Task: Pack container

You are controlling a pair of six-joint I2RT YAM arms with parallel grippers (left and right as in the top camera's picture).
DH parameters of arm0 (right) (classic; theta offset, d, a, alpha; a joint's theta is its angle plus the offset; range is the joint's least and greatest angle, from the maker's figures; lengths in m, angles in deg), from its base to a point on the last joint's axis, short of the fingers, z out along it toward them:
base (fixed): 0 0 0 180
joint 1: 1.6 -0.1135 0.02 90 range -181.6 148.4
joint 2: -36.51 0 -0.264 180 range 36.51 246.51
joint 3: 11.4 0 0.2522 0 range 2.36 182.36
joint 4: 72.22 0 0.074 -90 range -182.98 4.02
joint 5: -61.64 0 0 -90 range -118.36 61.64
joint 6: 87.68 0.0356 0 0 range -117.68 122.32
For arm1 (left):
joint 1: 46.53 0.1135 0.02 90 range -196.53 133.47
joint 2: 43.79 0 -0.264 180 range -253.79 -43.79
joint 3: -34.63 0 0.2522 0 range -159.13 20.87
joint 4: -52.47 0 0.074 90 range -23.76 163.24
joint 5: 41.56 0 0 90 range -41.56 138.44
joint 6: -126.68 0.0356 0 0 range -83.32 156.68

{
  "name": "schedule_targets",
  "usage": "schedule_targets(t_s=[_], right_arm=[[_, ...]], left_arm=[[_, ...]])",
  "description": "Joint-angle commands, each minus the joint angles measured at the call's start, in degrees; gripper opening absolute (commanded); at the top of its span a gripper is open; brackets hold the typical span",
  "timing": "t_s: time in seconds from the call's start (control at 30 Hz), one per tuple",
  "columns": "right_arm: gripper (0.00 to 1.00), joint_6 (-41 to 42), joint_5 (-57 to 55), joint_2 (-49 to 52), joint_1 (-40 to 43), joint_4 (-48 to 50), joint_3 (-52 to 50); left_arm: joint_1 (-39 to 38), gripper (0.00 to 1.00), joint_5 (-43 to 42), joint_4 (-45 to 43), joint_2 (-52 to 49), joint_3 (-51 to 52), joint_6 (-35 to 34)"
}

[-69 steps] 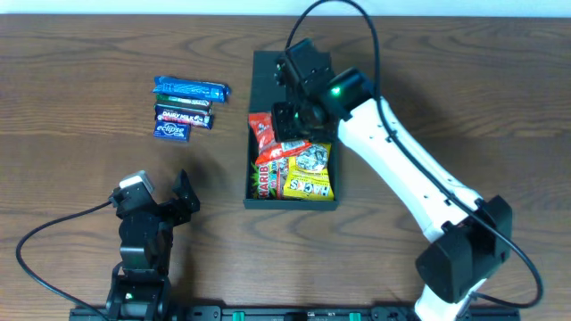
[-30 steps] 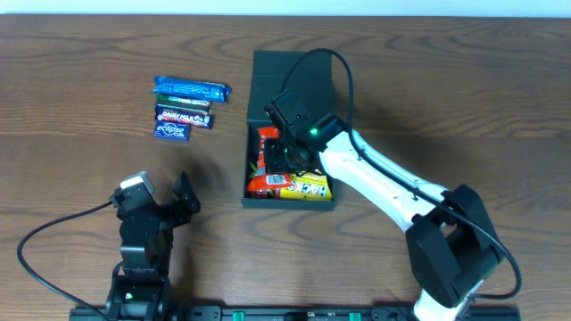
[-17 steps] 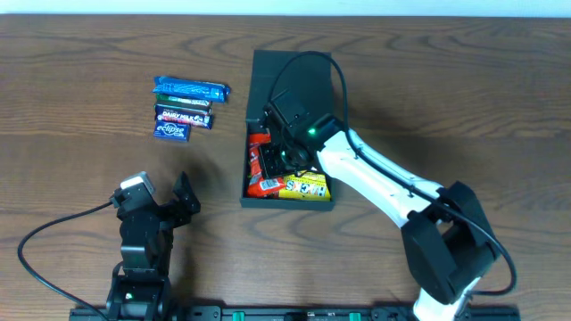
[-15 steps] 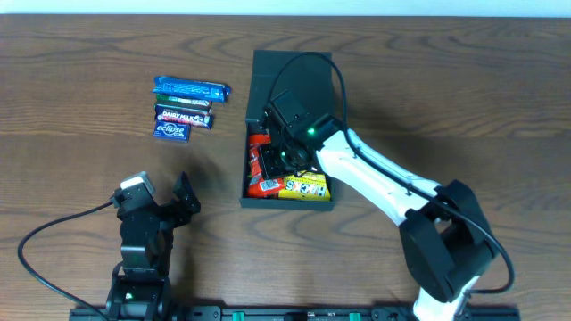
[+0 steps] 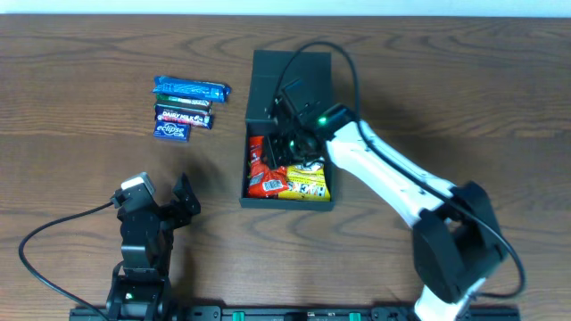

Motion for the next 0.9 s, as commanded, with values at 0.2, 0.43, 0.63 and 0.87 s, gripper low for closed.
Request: schedule_targets(t_s=[0.2, 0.43, 0.63, 0.87], right_arm=[[0.01, -6.1, 0.1, -1.4, -1.1, -3.1, 1.4], [0.01, -7.3, -0.1, 6.3, -1.8, -6.0, 1.4], [0.01, -7.3, -0.2, 11.5, -1.8, -7.4, 1.4], [0.01, -7.3, -5.5, 13.8, -1.8, -6.8, 1.5]], left_arm=[[0.1, 0.95, -0.2, 0.2, 0.0, 0.1, 3.8], [0.1, 0.95, -0.2, 0.2, 0.0, 0.1, 3.8], [0.1, 0.95, -0.2, 0.2, 0.0, 0.1, 3.8], [0.1, 0.95, -0.2, 0.2, 0.0, 0.1, 3.8]])
